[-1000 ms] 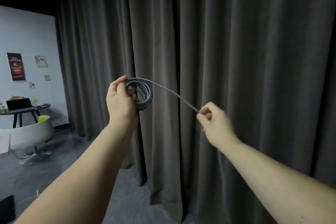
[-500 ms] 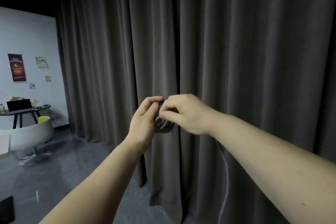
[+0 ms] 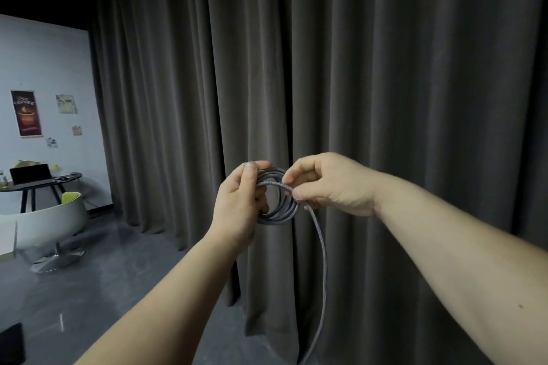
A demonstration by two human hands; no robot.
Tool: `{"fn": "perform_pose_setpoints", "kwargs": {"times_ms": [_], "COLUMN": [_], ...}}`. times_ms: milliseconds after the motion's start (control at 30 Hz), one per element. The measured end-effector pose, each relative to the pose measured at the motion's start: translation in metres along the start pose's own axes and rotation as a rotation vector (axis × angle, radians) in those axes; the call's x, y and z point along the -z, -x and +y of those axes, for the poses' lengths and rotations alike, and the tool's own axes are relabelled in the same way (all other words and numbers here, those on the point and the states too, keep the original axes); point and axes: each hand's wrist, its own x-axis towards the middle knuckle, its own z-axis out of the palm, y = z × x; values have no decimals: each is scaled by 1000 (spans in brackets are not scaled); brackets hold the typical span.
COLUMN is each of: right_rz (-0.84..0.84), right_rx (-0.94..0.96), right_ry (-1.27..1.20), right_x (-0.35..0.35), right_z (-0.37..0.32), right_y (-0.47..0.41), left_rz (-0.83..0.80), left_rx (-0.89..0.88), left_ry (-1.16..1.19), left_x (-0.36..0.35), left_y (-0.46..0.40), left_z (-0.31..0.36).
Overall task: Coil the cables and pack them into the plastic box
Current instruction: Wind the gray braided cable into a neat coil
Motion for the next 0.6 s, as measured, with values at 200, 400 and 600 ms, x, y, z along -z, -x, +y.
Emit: {"fn": "perform_pose_setpoints", "kwargs": {"times_ms": [200,400,600], "right_rz": [455,684,342], "right_rx": [182,294,185], "right_ry": [157,298,474], "right_x": [-2,-11,-35], "right_z": [6,12,15], "right_y": [-10,-18,-1], "left_rz": [-20,-77,64], "left_rx": [50,0,-67], "left_ry": [72,84,88], "left_x": [-3,-4,1], "left_y": [-6,-7,-15], "left_z": [4,7,8]}}
